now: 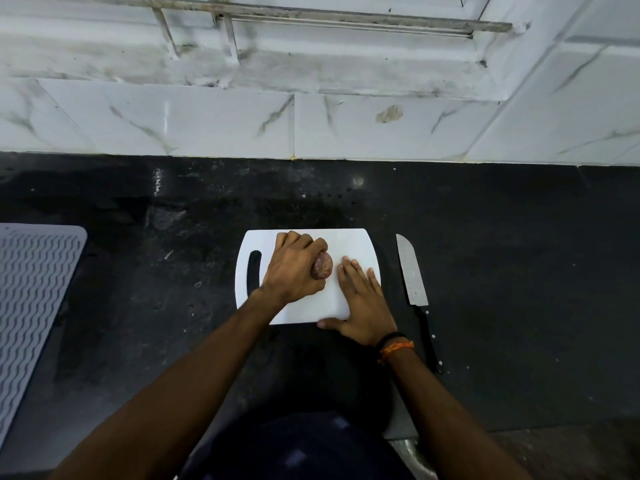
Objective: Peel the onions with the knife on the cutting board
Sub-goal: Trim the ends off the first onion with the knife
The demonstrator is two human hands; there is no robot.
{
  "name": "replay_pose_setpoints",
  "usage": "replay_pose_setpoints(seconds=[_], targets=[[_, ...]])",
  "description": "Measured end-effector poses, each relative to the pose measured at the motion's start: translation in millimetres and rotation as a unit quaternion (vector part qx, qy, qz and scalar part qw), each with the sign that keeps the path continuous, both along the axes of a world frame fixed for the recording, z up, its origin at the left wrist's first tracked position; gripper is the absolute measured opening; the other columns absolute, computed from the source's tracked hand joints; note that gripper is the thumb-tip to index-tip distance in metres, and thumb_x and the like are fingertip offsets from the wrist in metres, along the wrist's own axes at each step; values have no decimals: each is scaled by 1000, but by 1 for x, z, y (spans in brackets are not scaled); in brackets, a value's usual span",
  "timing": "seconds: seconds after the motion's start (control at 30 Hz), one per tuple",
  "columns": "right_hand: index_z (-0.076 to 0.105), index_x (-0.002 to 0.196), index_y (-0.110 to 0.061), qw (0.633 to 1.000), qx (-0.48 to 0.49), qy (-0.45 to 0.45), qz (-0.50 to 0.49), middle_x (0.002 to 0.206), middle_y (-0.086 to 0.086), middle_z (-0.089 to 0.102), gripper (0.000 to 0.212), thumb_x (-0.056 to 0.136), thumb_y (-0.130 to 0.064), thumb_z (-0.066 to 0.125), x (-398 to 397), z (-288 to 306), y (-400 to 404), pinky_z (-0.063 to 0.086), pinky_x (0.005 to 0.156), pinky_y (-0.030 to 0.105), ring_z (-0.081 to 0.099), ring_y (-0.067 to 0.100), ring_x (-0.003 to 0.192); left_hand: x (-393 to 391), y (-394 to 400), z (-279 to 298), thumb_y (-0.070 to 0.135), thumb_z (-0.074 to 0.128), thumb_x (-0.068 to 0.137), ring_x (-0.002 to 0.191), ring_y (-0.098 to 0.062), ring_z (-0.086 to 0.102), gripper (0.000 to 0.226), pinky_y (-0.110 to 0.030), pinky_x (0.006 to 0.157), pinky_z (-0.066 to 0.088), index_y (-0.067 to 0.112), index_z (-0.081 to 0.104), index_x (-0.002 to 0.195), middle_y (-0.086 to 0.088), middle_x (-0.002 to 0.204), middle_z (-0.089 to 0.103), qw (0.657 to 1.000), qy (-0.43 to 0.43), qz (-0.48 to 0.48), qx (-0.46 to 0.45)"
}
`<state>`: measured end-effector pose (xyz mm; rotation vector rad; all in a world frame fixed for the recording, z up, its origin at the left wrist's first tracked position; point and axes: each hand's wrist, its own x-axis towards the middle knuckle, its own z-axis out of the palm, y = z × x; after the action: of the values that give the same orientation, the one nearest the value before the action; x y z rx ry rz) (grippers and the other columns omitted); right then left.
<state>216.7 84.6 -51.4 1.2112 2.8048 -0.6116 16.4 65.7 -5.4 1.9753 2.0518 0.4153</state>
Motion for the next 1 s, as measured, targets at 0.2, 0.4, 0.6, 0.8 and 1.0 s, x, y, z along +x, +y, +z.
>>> replay_pose_setpoints(seconds=[0.2,0.4,0.6,0.8,1.0], targets=[[4,160,-10,1000,0,-18,-9,168,8,-5,123,72,-92,34,-13,-1,15,-7,124,47,-9,20,154,-1,16,-1,43,83,64,106,-29,55,64,-43,102,32,18,63,120,-7,112,66,1000,18,21,9],[6,160,-11,999,-9,8,-30,167,7,-2,124,71,-90,41,-17,0,15,-11,124,45,-6,21,154,1,25,-7,59,79,69,112,-30,55,66,-48,111,25,19,64,120,-8,116,65,999,22,33,25],[37,153,-16,969,-186,91,-137,166,0,17,97,76,-62,75,-18,29,22,3,126,41,10,16,153,-3,23,-2,66,79,66,113,-28,52,77,-40,102,28,19,65,125,-7,119,65,999,32,31,3],[69,113,-11,906,31,68,-417,118,14,61,32,82,-7,65,-4,55,17,50,92,44,58,36,108,1,18,1,67,79,66,126,-25,47,84,-38,110,24,20,59,134,-5,131,59,997,30,56,-51],[37,138,-3,835,-98,-171,-514,140,23,39,73,80,-28,73,38,64,21,37,105,57,40,43,130,1,12,6,39,89,67,129,-29,45,86,-40,108,28,17,52,141,-9,135,57,998,22,46,-39]])
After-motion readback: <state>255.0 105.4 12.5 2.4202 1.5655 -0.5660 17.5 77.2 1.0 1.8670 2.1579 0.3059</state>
